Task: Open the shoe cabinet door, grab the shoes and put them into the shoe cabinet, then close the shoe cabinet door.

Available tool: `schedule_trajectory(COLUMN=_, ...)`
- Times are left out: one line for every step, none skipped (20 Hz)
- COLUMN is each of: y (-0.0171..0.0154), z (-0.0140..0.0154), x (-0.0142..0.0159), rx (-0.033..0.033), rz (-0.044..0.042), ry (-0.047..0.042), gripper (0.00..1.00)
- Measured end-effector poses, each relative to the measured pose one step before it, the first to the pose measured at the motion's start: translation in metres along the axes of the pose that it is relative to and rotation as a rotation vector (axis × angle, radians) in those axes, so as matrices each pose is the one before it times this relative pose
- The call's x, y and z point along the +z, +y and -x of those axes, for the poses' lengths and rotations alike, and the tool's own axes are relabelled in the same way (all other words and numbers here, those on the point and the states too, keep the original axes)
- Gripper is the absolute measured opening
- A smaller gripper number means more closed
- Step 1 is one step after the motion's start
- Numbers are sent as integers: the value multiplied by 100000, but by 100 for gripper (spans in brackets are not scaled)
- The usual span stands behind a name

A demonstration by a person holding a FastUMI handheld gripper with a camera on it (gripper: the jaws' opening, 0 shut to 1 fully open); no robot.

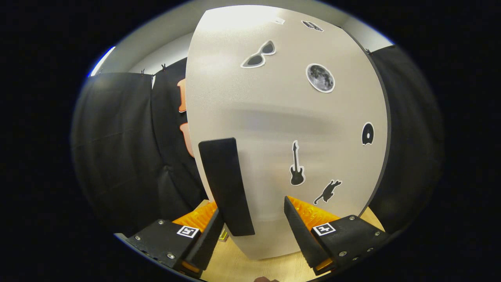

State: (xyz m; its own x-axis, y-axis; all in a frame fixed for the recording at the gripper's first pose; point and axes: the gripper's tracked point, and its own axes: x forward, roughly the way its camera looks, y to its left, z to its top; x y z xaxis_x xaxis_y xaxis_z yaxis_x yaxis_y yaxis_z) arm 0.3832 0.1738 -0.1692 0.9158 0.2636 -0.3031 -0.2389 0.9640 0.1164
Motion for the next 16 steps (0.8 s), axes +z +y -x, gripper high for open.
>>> schedule_trajectory(y=15, z=-500, x=-10, rx=1004, rz=-606, ry=123, gripper=91)
schedule_trajectory(y=-24, z=-415, x=-12, rx=1290, rz=-788, ry=258, gripper=93)
schedule_trajectory(y=-42, z=-511, x=-87, rx=1376, rz=-903, ry=292, gripper=93)
schedule_trajectory(y=-133, z=-316, x=-158, rx=355, rz=-572, ry=347, gripper=93)
schedule_trajectory(y=-129, z=-250, x=73, rx=-556, rz=305, ry=-477, gripper=93)
schedule_trajectory(y=217, z=-11, x=76, rx=-549, rz=1009, ry=36, gripper=94)
schedule_trajectory(y=195, z=-139, x=99, rx=-345, rz=1408, ry=-185, gripper=94)
schedule_trajectory(y=132, z=-238, x=-31, rx=-457, rz=954, ry=8, gripper=95)
schedule_trajectory(y=74, z=-202, x=71, rx=-265, rz=276, ry=-249, gripper=95)
schedule_trajectory(y=-57, z=-228, x=3, rx=-38, rz=-358, ry=-35, gripper=95)
schedule_trajectory(y=-69, z=-241, x=44, rx=0, rz=-539, ry=-152, gripper=95)
schedule_trajectory(y=-108, z=-265, x=69, rx=-145, rz=-310, ry=-82, gripper=95)
schedule_trajectory(y=-64, z=-313, x=-1, rx=-52, rz=-150, ry=143, gripper=95)
schedule_trajectory(y=33, z=-260, x=-1, rx=-125, rz=-290, ry=133, gripper=96)
schedule_trajectory(y=-35, z=-44, x=-49, rx=-222, rz=-135, ry=535, gripper=96)
schedule_trajectory(y=15, z=-67, x=161, rx=-210, rz=289, ry=-883, gripper=96)
